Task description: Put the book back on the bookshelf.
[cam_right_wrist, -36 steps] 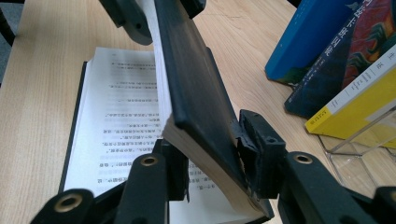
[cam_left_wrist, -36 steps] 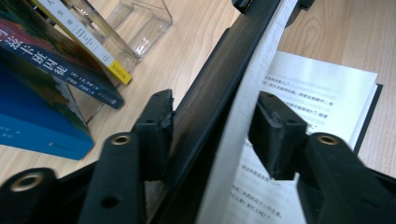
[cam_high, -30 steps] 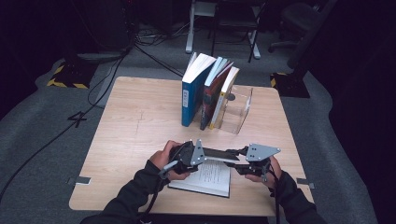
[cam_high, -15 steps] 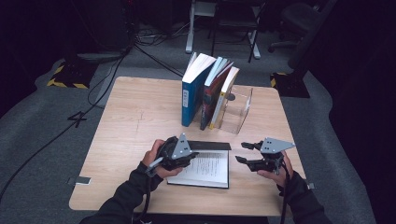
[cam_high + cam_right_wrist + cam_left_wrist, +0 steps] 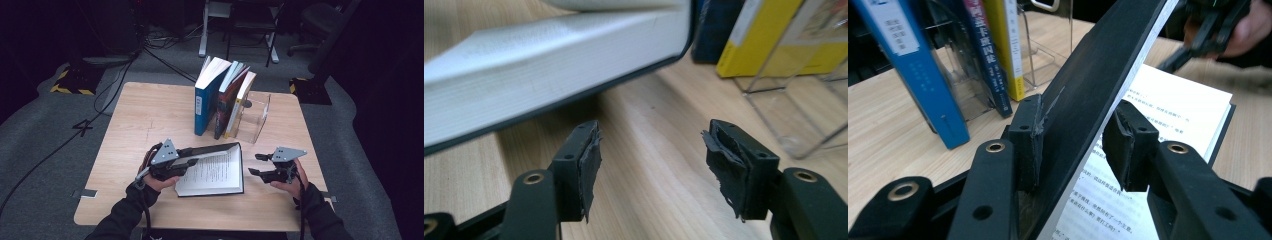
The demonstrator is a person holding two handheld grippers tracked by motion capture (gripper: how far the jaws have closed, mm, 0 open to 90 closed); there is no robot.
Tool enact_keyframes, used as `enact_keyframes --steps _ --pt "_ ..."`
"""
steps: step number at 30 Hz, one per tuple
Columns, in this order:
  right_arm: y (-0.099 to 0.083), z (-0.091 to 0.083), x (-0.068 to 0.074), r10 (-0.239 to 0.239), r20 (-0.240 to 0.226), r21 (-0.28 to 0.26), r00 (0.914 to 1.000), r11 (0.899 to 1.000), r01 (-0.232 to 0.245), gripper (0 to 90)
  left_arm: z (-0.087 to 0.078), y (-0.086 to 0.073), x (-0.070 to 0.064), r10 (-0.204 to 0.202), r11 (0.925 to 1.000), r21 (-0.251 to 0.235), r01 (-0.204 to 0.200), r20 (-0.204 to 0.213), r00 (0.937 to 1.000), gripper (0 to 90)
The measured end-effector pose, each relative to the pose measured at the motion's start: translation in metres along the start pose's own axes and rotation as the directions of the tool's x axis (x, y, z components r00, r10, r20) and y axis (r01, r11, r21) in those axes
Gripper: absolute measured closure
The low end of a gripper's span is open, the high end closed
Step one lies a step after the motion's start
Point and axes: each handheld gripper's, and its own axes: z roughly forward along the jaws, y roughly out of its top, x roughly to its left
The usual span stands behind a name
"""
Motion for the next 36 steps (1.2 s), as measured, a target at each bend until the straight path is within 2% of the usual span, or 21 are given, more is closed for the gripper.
enact_keyframes --steps 3,6,8,10,12,14,18,23,29,36 --pt "0.002 0.015 0.008 -0.014 -0.032 0.015 0.9994 1.0 0.015 37.2 -0.004 -0.003 0.001 -0.012 0.9998 -0.015 0.012 0.001 0.9999 60.6" --pt "0.006 0.024 0.015 -0.018 -0.054 -0.003 0.9984 1.0 0.018 36.0 -0.006 -0.005 0.002 -0.018 0.9996 -0.022 0.018 -0.002 0.9998 60.5" --pt "0.009 0.027 0.02 -0.011 -0.086 -0.043 0.9962 0.999 0.008 36.5 -0.008 -0.007 0.003 -0.025 0.9992 -0.031 0.025 0.0 0.9997 60.3" --pt "0.011 0.028 0.024 -0.024 -0.081 -0.071 0.9964 0.997 0.019 37.2 -0.012 -0.01 0.004 -0.033 0.9987 -0.039 0.033 0.004 0.9994 60.2" --pt "0.014 0.027 0.027 -0.021 -0.082 -0.121 0.9965 0.993 0.011 38.6 -0.014 -0.012 0.003 -0.04 0.9979 -0.05 0.04 0.006 0.9992 59.9" --pt "0.017 0.026 0.03 -0.024 -0.08 -0.141 0.9965 0.99 0.013 38.7 -0.016 -0.014 0.001 -0.022 0.9989 -0.042 0.022 -0.003 0.9998 59.5" --pt "0.026 0.025 0.035 -0.04 -0.062 -0.168 0.9973 0.985 0.029 39.7 -0.021 -0.017 -0.003 -0.014 0.9994 -0.031 0.013 -0.015 0.9998 58.6" --pt "0.042 0.026 0.042 -0.057 -0.061 -0.202 0.9965 0.978 0.044 41.0 -0.029 -0.021 -0.008 0.021 0.9998 -0.004 -0.021 -0.051 0.9985 58.6" --pt "0.058 0.028 0.049 -0.068 -0.056 -0.227 0.9961 0.972 0.054 41.0 -0.035 -0.028 -0.018 0.064 0.9975 0.034 -0.061 -0.089 0.994 58.6" --pt "0.074 0.031 0.059 -0.096 -0.051 -0.229 0.9941 0.97 0.082 41.1 -0.035 -0.038 -0.031 0.109 0.9913 0.086 -0.1 -0.107 0.9883 56.0"
